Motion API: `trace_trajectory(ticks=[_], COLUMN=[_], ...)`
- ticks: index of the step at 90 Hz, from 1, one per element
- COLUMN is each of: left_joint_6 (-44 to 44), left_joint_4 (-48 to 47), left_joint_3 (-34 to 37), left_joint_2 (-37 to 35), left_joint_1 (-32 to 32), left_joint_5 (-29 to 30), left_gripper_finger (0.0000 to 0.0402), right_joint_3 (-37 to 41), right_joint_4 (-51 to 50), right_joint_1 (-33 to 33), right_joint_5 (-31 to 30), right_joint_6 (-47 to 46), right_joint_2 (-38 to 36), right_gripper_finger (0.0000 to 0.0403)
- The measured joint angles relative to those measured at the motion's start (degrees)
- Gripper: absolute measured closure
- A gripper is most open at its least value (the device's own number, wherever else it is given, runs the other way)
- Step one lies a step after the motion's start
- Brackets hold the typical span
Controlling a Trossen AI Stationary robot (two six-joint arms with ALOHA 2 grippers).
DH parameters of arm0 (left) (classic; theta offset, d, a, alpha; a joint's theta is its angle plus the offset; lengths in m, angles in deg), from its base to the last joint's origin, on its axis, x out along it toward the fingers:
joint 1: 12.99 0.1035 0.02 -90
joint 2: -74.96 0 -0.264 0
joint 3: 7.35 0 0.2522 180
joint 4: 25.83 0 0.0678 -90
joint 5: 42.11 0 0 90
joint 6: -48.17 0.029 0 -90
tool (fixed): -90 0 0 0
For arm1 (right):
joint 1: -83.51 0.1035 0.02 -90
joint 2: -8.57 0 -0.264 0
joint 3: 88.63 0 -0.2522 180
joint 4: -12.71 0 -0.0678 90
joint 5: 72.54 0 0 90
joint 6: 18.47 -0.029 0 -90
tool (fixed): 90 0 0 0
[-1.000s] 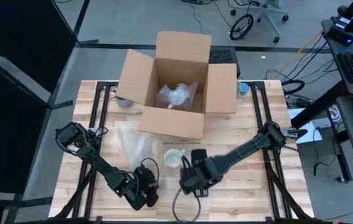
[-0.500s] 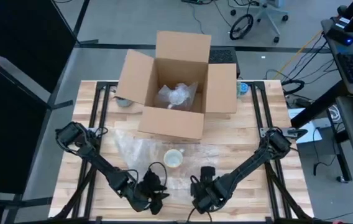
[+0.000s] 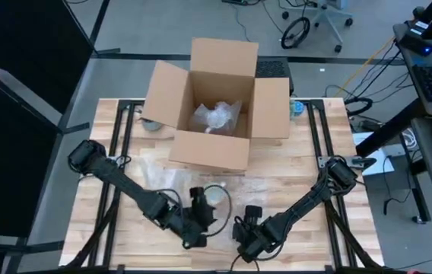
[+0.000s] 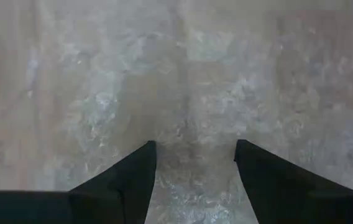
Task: Wrap mug
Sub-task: Wrap the orange mug with bubble wrap
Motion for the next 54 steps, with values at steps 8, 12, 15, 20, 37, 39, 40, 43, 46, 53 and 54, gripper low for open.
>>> trace_trajectory(ticks=[8,12,15,20,37,39,40,43,46,53,54], left_joint_6=[0.3,0.4,0.4,0.4,0.7,1.0,1.2,1.5,1.5,1.4,1.4], left_joint_4=[-2.9,-4.0,-5.1,-7.3,-10.3,-10.3,-10.4,-10.6,-11.1,-12.0,-12.2], left_joint_3=[0.0,0.0,0.0,0.1,0.1,0.1,0.1,0.1,0.1,0.1,0.1], left_joint_2=[0.7,1.3,1.7,2.4,4.7,5.3,5.5,6.0,6.6,7.8,8.0], left_joint_1=[3.2,4.6,5.4,6.3,8.1,8.1,8.2,8.3,8.3,8.3,8.3], left_joint_5=[-4.2,-6.5,-7.1,-7.5,-14.6,-14.9,-14.9,-15.0,-15.2,-15.3,-15.3], left_gripper_finger=[0.0256,0.0256,0.0256,0.0256,0.0258,0.0260,0.0261,0.0267,0.0276,0.0313,0.0320], right_joint_3=[0.0,0.0,0.0,0.0,0.0,0.0,0.0,0.0,0.0,0.0,0.0], right_joint_4=[0.8,1.2,1.6,2.5,3.5,3.5,3.5,3.5,3.6,3.7,3.8], right_joint_1=[0.0,0.0,0.0,0.0,0.3,0.3,0.3,0.3,0.3,0.3,0.3], right_joint_5=[0.0,-0.1,-0.3,-1.0,-3.1,-3.1,-3.1,-3.1,-3.1,-3.1,-3.1], right_joint_6=[0.1,0.2,0.5,1.1,1.7,1.7,1.7,1.7,1.7,1.7,1.7], right_joint_2=[0.0,0.0,0.0,0.0,0.0,0.0,0.0,0.0,0.0,0.0,0.0], right_gripper_finger=[0.0200,0.0200,0.0200,0.0200,0.0200,0.0200,0.0200,0.0200,0.0200,0.0200,0.0200])
